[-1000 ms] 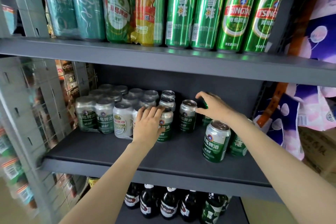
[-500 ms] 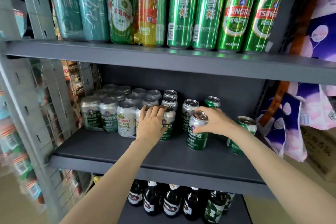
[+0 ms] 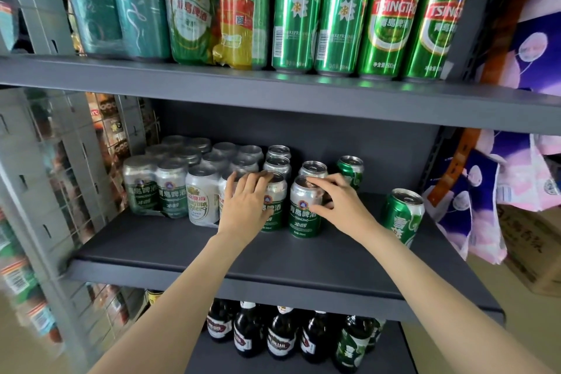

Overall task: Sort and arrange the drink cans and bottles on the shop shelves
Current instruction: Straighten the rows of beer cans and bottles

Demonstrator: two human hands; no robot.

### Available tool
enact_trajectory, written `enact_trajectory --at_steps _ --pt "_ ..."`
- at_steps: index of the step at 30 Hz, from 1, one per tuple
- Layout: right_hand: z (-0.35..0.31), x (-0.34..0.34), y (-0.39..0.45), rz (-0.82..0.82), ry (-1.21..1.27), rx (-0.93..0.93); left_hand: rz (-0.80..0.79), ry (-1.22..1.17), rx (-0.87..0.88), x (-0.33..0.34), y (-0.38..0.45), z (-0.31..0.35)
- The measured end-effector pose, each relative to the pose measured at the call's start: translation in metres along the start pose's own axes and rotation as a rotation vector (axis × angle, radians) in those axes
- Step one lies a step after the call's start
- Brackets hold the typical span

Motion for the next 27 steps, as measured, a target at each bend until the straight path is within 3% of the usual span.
enact_trajectory --at_steps 4,8,17,27 --pt "0.006 -0.003 0.004 0.012 0.086 0.067 0.010 0.028 0.008 0.000 -0.001 -0.001" --pt "0.007 0.005 0.021 -0.104 0.054 0.172 -0.030 0.027 -0.001 0.000 -0.001 0.000" --pt "0.005 0.014 0.031 -0.146 -0.041 0.142 -0.032 0.030 -0.011 0.000 0.000 -0.001" --pt "0.000 0.014 0.014 -0.159 -0.115 0.156 -0.324 0.025 0.003 -0.002 0.003 -0.002"
Point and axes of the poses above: each hand's wrist, its own y-axis towards the middle knuckle, its own x-axis out of the palm, z = x × y, the point moved 5 cm from there along y, towards the middle knuckle, and after that the axes turned 10 degrees about y, right-handed, at the moved point
